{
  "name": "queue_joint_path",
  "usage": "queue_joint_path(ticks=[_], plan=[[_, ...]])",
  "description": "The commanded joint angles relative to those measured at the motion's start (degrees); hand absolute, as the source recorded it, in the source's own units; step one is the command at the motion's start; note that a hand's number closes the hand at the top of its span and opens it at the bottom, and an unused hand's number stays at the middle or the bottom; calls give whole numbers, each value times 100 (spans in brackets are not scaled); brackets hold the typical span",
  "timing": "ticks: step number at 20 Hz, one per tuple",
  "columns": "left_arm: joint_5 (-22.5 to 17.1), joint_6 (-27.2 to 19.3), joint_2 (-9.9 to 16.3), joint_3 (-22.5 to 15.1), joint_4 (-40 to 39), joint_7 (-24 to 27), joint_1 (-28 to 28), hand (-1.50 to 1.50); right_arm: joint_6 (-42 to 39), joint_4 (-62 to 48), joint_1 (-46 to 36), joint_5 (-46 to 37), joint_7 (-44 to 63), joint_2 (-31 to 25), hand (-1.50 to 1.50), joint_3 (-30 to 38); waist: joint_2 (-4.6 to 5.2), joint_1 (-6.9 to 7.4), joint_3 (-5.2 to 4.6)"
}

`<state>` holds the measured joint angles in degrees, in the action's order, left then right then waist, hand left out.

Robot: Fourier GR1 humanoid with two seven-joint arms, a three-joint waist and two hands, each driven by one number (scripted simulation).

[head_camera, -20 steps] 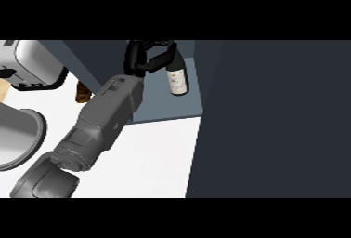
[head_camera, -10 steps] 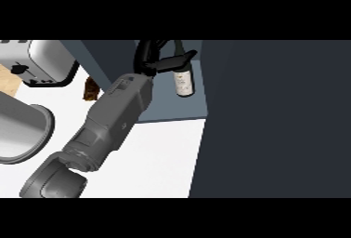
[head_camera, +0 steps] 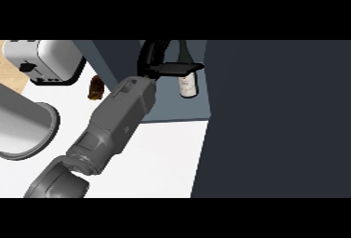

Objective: Pick up the wine, place it into the cabinet and close the cabinet

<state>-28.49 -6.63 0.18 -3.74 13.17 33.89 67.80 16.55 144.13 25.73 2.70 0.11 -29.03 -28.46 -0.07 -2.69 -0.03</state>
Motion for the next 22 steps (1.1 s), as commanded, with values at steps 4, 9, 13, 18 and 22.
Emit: queue_joint_path(ticks=[4, 9, 13, 18, 22], plan=[[-443, 474, -18, -506, 725, 14, -818, -150, 89, 1428, 187, 238, 878, -174, -150, 13, -57, 38, -9], [-690, 534, -18, -944, 1681, -274, -1445, -150, 25, 1045, 303, 505, 541, -145, -150, 395, -97, 225, 5], [-732, 493, -18, -1219, 2319, -369, -2058, -150, 101, 1310, 439, 364, 717, -152, -150, 240, -118, 297, -1], [-756, 349, -13, -1513, 3292, -656, -2929, -150, 292, 1312, 526, 106, 660, -18, -150, -45, -120, 352, -1], [-640, 142, 183, -1989, 4483, -793, -3959, -150, 142, 965, 406, 271, 352, -58, -150, 212, -96, 399, 7]])
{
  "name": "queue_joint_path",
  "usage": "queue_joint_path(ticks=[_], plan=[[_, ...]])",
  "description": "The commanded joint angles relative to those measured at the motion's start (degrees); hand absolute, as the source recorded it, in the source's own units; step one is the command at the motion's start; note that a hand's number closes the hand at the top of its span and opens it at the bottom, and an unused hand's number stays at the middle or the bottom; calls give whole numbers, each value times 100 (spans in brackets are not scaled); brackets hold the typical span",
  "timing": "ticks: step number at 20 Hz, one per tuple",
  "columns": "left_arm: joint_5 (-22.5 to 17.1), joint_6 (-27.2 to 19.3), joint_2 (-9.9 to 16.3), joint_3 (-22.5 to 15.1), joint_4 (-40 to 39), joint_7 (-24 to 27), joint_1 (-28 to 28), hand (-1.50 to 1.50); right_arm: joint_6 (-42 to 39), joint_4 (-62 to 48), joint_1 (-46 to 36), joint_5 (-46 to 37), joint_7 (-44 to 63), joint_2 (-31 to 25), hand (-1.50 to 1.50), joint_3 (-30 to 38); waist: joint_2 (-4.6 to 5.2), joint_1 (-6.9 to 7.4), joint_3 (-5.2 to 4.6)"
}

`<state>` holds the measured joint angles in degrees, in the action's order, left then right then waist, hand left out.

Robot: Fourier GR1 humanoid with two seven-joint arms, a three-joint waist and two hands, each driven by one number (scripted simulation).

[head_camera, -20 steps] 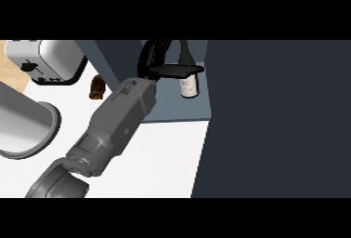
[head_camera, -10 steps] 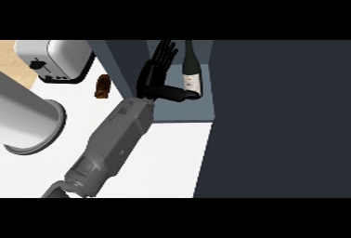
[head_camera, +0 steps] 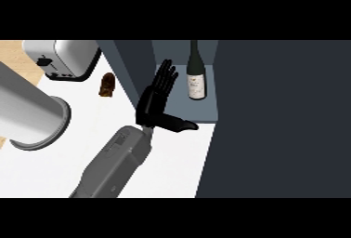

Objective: Pick up the wine, place it into the cabinet and close the cabinet

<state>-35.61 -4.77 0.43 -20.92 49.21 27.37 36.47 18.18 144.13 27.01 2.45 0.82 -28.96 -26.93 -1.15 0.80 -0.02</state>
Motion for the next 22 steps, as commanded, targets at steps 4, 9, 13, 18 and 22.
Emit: queue_joint_path(ticks=[4, 9, 13, 18, 22], plan=[[50, -140, 471, -318, 1765, -355, -1392, -150, 86, 1297, 225, 68, 640, -97, -150, -110, 34, 7, -2], [98, 53, 696, -611, 2594, -138, -2617, -150, 35, 1368, 374, -2, 681, -307, -150, 28, 61, -65, -4], [-115, 34, 862, -514, 3375, -394, -3015, -150, -265, 1388, 259, 335, 704, -535, -150, 263, 68, -53, -1], [-301, 566, 1517, -127, 3605, -319, -3411, -150, -710, 1466, 413, 410, 553, -797, -150, 4, 68, -103, -4], [-85, 434, 1477, -34, 3638, -14, -3494, -150, -1201, 1236, 207, 542, 640, -1020, -150, -311, 83, -74, -5]])
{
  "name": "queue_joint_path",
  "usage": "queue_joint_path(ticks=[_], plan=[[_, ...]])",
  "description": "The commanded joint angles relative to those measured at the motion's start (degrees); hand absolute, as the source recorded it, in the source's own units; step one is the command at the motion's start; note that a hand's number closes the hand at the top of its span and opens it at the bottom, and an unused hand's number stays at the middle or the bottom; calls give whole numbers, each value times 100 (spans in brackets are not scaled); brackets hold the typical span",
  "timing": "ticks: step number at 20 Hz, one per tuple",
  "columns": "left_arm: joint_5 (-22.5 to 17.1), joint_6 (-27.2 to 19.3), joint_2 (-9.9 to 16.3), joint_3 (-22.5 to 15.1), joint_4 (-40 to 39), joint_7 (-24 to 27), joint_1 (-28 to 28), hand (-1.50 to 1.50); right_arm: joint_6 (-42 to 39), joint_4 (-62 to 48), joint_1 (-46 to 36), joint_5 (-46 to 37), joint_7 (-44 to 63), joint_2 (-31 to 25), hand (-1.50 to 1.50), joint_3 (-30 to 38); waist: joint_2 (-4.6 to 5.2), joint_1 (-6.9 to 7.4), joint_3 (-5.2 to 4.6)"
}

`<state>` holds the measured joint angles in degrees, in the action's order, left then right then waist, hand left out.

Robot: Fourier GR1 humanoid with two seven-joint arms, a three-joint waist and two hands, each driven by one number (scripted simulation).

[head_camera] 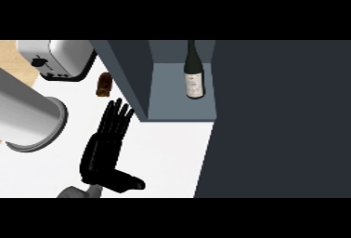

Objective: Pick up the wine, place it into the cabinet and close the cabinet

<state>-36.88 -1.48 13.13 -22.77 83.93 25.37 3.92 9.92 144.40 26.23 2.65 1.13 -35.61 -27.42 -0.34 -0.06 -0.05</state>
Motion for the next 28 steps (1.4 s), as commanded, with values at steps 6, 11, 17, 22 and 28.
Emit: queue_joint_path(ticks=[6, 11, 17, 22, 28], plan=[[-213, 593, 693, 667, 142, 304, -457, -150, -919, 1359, 260, 327, 331, -563, 150, -900, 2, -30, -7], [-664, 668, 1266, 1227, 804, -247, -617, -150, -964, 1173, 276, 70, 175, -519, 150, -1183, -9, -25, 3], [-807, 1073, 1502, 1547, 519, -190, -751, -150, -620, 1310, -464, -203, 989, -36, 150, -1611, 14, 28, -15], [-996, 1563, 1808, 1805, 376, -281, -738, -150, -666, 958, -1055, -56, 1257, 250, 150, -1717, 39, 77, -18], [-1104, 1863, 1920, 1997, 201, -213, -728, -150, -608, 563, -1607, 143, 1427, 719, 150, -1783, 64, 193, -31]])
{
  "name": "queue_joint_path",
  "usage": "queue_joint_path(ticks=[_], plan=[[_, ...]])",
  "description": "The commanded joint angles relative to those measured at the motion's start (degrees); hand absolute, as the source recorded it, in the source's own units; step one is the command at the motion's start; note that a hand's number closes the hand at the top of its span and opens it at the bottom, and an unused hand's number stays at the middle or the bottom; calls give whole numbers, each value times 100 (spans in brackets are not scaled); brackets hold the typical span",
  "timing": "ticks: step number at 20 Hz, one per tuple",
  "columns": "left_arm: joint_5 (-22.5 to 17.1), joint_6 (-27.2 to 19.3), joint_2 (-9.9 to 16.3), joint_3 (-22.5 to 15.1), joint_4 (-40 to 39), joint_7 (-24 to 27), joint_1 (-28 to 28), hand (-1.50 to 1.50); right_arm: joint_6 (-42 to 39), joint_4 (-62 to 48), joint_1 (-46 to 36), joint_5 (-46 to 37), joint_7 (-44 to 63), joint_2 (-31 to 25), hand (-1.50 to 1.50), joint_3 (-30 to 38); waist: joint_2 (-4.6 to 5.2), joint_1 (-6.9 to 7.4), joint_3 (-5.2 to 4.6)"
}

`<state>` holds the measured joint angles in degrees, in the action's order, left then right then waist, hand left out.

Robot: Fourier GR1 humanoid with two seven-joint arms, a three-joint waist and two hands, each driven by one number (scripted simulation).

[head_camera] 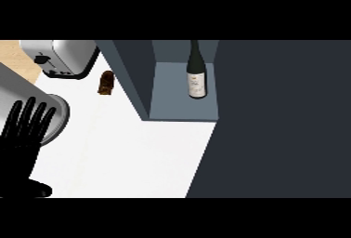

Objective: Pick up the wine, place it into the cabinet and close the cabinet

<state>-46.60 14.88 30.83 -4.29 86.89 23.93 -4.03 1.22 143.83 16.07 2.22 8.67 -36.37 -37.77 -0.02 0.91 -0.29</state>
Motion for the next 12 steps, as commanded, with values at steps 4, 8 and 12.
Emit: queue_joint_path(ticks=[4, 8, 12], plan=[[-256, 329, 293, 243, -37, -199, -3, -150, 222, 501, -961, 197, 956, 1015, 150, -804, 12, 179, -14], [-180, 414, 248, 239, -137, -120, 67, -150, 240, 96, -1620, 452, 1283, 1425, 150, -579, 41, 256, -16], [-222, 411, 159, 178, -230, -213, 132, -150, 374, -299, -2421, 421, 1851, 1966, 150, -558, 29, 259, -24]])
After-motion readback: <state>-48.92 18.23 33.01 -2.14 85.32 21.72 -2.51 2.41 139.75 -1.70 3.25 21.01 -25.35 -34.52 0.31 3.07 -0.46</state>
